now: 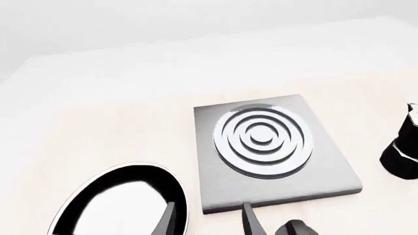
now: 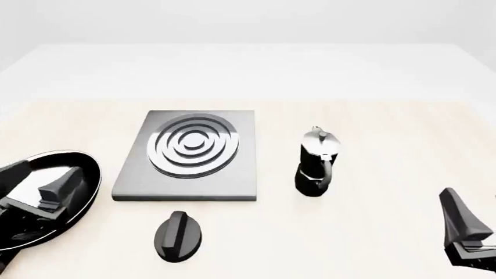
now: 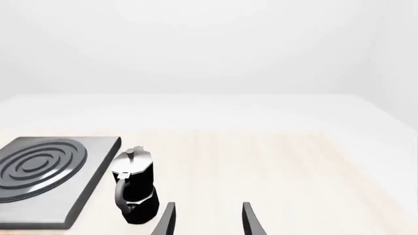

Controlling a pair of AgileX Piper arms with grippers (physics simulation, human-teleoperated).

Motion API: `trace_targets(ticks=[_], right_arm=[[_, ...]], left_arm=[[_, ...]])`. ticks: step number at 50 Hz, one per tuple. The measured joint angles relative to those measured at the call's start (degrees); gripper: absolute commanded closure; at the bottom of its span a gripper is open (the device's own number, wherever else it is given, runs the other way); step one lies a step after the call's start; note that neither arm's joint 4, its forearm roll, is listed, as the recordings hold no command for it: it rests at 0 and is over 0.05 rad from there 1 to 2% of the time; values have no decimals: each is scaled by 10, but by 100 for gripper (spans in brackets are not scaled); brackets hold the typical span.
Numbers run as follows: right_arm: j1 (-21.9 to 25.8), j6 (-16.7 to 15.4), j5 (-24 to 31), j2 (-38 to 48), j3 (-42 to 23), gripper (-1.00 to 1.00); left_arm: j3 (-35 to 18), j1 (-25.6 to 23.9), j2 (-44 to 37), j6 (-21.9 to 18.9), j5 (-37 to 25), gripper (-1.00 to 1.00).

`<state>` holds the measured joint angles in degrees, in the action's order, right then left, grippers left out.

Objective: Turn on the stove and put the moka pot on it.

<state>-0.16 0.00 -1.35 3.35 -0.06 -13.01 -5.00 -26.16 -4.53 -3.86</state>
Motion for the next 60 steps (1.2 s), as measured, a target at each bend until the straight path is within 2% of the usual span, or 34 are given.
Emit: trace_targets(ticks=[16, 29, 45, 60], right_arm=[[2, -1, -20, 28, 0, -100], [3, -3, -32, 44, 0, -100], [5, -5, -44, 62, 0, -100], [7, -8, -61, 84, 0, -100]], left_arm=[[-96, -59, -129, 18, -65, -100], [-153, -116, -207, 47, -116, -100], [-198, -177, -272, 102, -166, -100], [-205, -223, -317, 147, -173, -100]])
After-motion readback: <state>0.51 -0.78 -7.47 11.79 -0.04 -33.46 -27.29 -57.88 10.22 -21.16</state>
